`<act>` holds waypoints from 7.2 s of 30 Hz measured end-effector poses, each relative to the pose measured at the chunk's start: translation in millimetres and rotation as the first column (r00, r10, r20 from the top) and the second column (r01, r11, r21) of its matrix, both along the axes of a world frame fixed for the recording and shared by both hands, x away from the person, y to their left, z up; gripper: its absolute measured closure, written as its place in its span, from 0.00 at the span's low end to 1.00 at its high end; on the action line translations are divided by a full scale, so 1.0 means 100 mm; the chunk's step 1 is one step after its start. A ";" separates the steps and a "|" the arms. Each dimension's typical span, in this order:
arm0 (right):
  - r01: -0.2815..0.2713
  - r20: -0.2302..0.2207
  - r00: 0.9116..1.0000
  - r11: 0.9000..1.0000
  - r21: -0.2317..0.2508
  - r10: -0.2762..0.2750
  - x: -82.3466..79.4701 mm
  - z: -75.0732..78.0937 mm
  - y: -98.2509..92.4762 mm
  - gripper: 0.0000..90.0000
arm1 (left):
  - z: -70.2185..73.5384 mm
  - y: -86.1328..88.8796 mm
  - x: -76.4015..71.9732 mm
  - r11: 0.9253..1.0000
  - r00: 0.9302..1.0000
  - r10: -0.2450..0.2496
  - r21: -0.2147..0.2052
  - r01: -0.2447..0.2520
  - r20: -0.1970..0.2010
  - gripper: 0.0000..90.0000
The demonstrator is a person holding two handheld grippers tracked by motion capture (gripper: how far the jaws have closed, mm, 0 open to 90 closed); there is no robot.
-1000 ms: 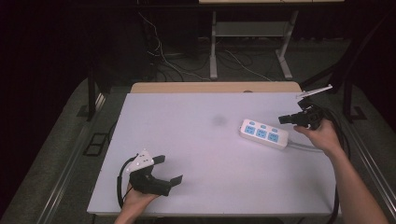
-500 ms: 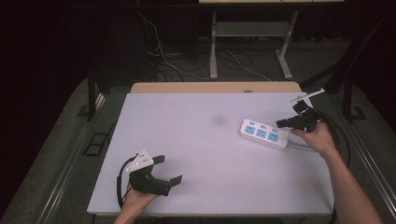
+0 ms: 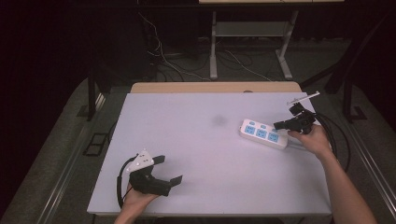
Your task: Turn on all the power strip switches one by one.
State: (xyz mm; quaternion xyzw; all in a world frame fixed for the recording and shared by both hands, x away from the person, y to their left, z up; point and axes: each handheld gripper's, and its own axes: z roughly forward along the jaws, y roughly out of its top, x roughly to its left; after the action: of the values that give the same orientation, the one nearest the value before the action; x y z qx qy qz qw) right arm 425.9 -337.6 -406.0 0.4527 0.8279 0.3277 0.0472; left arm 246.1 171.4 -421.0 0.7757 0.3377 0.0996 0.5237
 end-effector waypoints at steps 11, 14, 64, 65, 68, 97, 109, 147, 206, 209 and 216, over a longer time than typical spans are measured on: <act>0.011 -0.007 1.000 1.000 -0.007 -0.011 0.02 -0.06 0.00 1.00 | 0.00 0.00 0.00 1.000 1.000 -0.001 0.000 0.001 -0.001 0.00; 0.009 -0.007 1.000 1.000 -0.003 -0.009 0.02 -0.07 0.01 1.00 | 0.00 0.00 0.00 1.000 1.000 -0.001 0.001 0.001 -0.001 0.00; -0.025 0.015 1.000 0.998 -0.065 0.026 0.01 -0.09 0.06 1.00 | 0.00 0.01 -0.01 1.000 1.000 -0.001 0.001 0.001 -0.006 0.00; -0.024 0.013 1.000 0.998 -0.061 0.025 0.01 -0.09 0.06 1.00 | 0.00 0.01 0.00 1.000 1.000 0.000 0.002 0.000 -0.005 0.00; -0.019 0.007 1.000 0.999 -0.051 0.019 0.02 -0.09 0.05 1.00 | 0.00 0.01 0.00 1.000 1.000 0.000 0.003 0.000 -0.005 0.00; -0.038 0.042 0.998 0.998 -0.044 0.040 0.03 0.19 0.12 1.00 | 0.00 0.01 -0.01 1.000 1.000 0.004 -0.002 -0.004 -0.002 0.00; -0.053 0.051 0.997 0.998 -0.041 0.055 0.09 0.26 0.23 1.00 | 0.00 0.01 0.00 1.000 1.000 0.002 -0.002 -0.002 -0.004 0.00; -0.077 -0.003 0.997 0.995 -0.056 0.077 0.23 -0.01 0.43 1.00 | 0.01 0.04 -0.01 1.000 1.000 0.002 -0.002 -0.002 0.000 0.00; -0.053 0.029 0.998 0.998 -0.021 0.054 0.20 -0.12 0.38 1.00 | 0.01 0.02 -0.02 1.000 1.000 0.000 0.010 0.000 0.003 0.00; -0.051 0.029 0.998 0.998 -0.022 0.052 0.20 -0.12 0.39 1.00 | 0.01 0.02 -0.01 1.000 1.000 0.001 0.009 -0.001 0.000 0.00; -0.050 0.030 0.998 0.998 -0.028 0.051 0.21 -0.10 0.40 1.00 | 0.01 0.03 -0.02 1.000 1.000 0.000 0.008 0.000 0.002 0.00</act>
State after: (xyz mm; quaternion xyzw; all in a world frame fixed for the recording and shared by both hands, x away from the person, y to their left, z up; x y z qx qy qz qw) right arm 446.7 -298.1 -415.8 0.4261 0.8425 0.3244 0.0576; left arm 244.5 174.2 -420.3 0.7778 0.3369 0.1016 0.5208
